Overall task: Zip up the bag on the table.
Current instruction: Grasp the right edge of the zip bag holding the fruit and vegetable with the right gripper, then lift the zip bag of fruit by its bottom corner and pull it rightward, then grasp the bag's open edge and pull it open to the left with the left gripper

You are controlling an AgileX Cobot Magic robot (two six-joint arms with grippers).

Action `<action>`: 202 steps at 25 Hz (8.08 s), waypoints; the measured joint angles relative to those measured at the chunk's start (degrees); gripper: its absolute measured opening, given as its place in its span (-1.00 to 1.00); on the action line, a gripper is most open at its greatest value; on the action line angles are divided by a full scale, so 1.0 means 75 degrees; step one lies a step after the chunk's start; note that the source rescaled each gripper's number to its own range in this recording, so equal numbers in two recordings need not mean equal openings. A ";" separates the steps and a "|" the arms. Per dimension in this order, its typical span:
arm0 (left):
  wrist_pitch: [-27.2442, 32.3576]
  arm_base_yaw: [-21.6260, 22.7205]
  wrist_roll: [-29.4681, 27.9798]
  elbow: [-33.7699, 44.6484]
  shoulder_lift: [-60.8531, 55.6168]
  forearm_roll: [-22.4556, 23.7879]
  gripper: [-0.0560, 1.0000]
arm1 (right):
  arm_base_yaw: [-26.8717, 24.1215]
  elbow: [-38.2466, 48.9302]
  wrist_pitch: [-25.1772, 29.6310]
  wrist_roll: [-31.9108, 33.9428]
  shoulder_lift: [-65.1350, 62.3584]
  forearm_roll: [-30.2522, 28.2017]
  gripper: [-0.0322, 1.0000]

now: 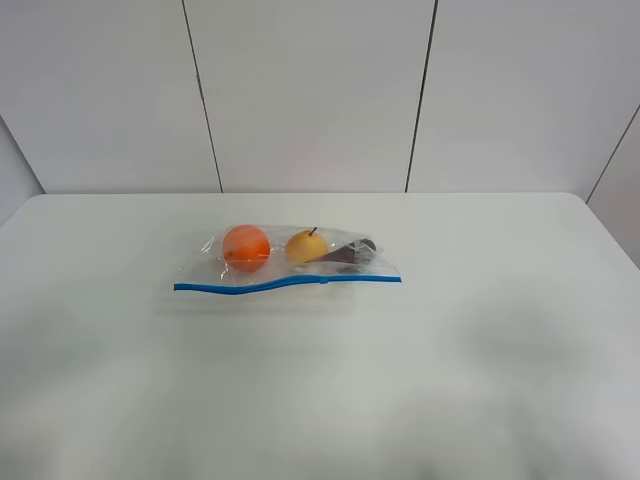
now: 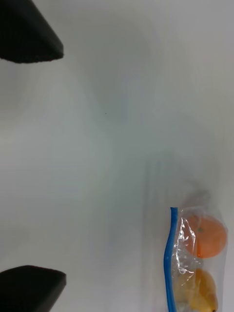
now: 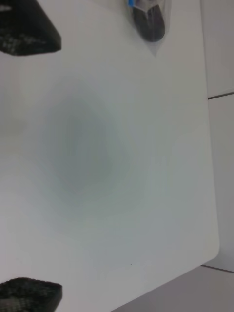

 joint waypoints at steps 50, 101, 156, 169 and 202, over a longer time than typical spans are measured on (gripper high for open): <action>0.0007 0.0000 0.0000 0.0000 0.0000 0.0014 0.99 | 0.0800 -0.4052 -0.1315 -0.4529 1.3867 0.7686 0.84; 0.0001 0.0000 0.0000 0.0000 0.0000 0.0006 0.99 | 0.0880 -0.4075 -0.1326 -0.6379 1.4597 0.9825 -0.25; -0.0478 0.0000 0.0070 -0.0900 0.0910 -0.0110 0.99 | 0.0880 -0.5054 0.0214 -0.6346 1.4604 0.9926 -0.94; -0.2790 0.0000 0.4044 -0.3266 0.6702 -0.2924 0.99 | 0.0880 -0.5054 0.0158 -0.6331 1.4604 0.9912 -0.94; -0.5277 -0.3688 1.6718 -0.3572 1.1239 -0.8061 0.99 | 0.0880 -0.5062 -0.0066 -0.6190 1.4604 0.9912 -0.94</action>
